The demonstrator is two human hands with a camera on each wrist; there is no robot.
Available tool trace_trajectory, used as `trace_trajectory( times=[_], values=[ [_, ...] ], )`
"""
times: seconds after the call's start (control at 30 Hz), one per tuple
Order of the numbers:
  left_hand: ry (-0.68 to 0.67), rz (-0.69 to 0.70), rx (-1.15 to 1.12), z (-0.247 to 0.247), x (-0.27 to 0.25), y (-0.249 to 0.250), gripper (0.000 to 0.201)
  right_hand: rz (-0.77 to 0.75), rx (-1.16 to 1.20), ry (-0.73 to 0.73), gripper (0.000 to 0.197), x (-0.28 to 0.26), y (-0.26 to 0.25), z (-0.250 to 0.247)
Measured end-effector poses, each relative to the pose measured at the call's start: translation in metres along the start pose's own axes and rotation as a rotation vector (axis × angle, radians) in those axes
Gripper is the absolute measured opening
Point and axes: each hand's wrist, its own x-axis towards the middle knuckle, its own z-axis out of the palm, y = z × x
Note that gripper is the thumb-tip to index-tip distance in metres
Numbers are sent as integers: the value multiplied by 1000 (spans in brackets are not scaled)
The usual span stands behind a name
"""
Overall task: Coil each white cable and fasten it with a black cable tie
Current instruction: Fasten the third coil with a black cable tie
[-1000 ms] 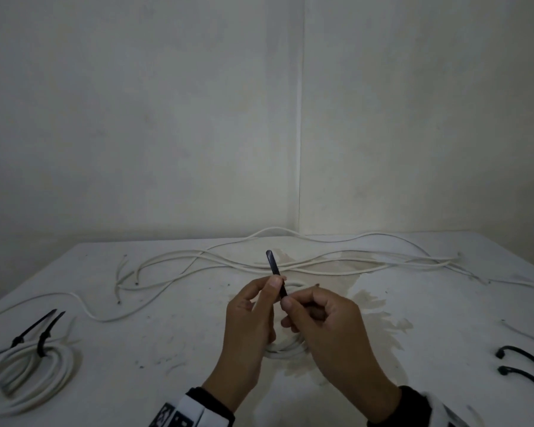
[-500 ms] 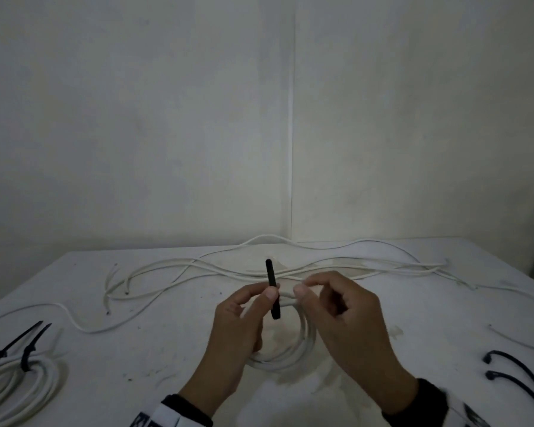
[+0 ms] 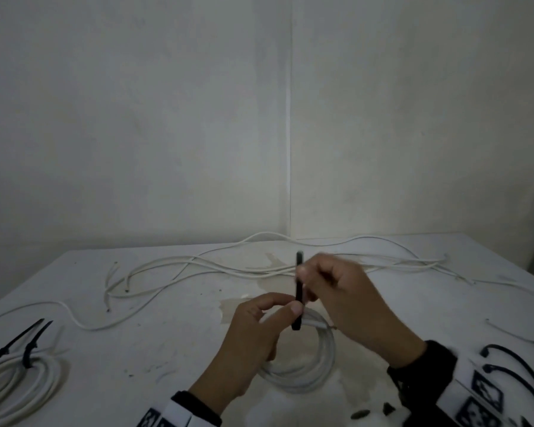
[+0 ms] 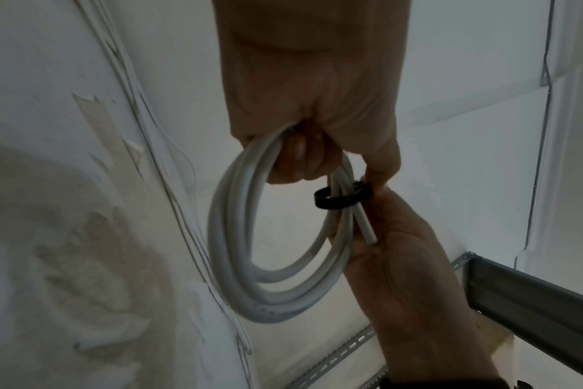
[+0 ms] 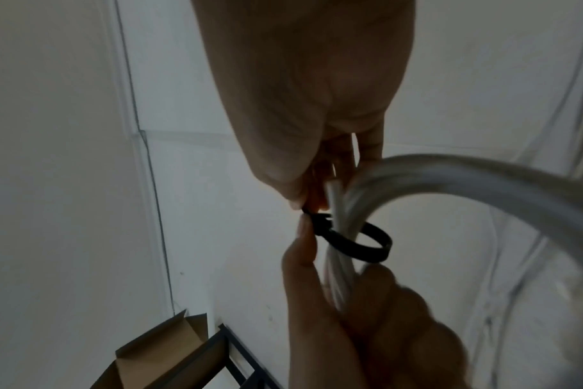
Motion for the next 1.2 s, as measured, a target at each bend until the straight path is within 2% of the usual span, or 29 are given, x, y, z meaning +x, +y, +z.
trace_trajectory(
  times=[0.17, 0.33, 0.43, 0.6, 0.73, 0.83, 0.97, 1.17, 1.2],
  values=[
    [-2, 17, 26, 4, -2, 4, 15, 85, 104, 75, 19, 6, -6, 1],
    [20, 57, 13, 4, -3, 7, 21, 4, 77, 7, 19, -1, -1, 4],
    [27, 117, 45, 7, -2, 9, 19, -80, 50, 51, 22, -2, -1, 4],
    [40, 183, 55, 9, -2, 9, 14, -244, -168, 144, 19, -3, -3, 6],
    [21, 201, 104, 8, -5, 8, 17, -241, -191, 188, 33, 0, -2, 9],
    [13, 195, 141, 6, -4, 8, 18, -192, -133, 199, 32, 1, -2, 13],
    [23, 143, 151, -2, -4, 6, 18, -116, -28, 155, 25, 3, -1, 16],
    [66, 37, 114, -11, -1, 2, 24, 6, 68, -73, 7, -4, 4, 21],
    [75, 23, 94, -13, -1, 2, 27, 20, 63, -82, 10, -7, 6, 22]
  ],
)
